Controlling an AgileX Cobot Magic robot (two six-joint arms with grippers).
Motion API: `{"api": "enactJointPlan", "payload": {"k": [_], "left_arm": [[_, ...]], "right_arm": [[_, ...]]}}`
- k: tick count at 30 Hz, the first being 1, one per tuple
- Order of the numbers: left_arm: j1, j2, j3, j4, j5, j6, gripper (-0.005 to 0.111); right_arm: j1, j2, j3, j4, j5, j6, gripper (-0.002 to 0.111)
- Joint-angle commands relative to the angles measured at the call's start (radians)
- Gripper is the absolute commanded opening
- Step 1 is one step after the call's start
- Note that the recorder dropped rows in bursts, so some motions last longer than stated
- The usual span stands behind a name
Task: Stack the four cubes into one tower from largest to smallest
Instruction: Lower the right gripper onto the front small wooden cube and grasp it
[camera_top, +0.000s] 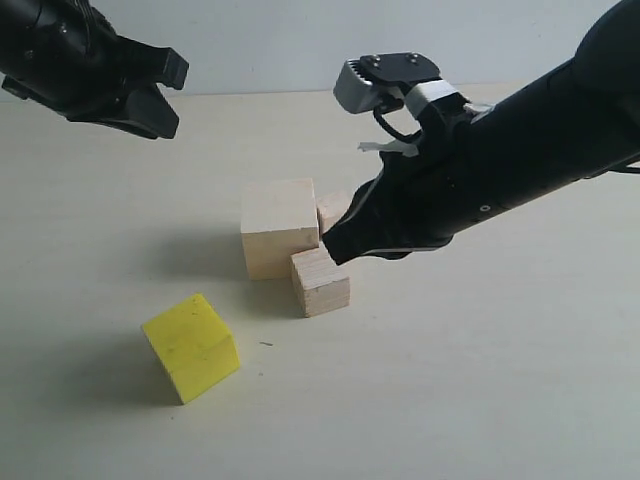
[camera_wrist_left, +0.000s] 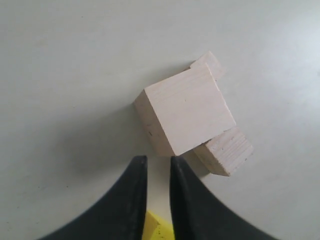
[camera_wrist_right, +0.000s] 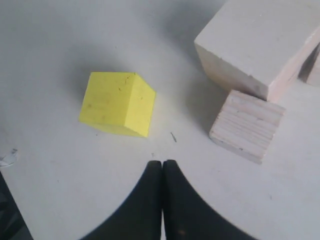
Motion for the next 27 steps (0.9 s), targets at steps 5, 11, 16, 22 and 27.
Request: {"api": "enactJointPlan", "payload": {"k": [5, 11, 16, 22, 27], "left_arm": [[0.002, -0.02, -0.01, 0.015, -0.021, -0.003, 0.019], [0.002, -0.02, -0.01, 0.03, -0.038, -0.003, 0.019], [0.002, -0.02, -0.01, 0.028, -0.038, -0.004, 0.019], [0.002, -0.02, -0.01, 0.008, -0.053, -0.004, 0.019], [0.002, -0.018, -0.01, 0.008, -0.061, -0.004, 0.019]], "right_arm": [[0.001, 0.002, -0.007, 0.008, -0.075, 0.031, 0.0], [0.001, 0.002, -0.007, 0.008, -0.142, 0.029, 0.0], [0.001, 0.017, -0.007, 0.011, -0.156, 0.03, 0.0], [0.001, 0.112, -0.027, 0.012, -0.2, 0.136, 0.0], [0.021, 0.169, -0.109, -0.048, -0.182, 0.266, 0.0]]}}
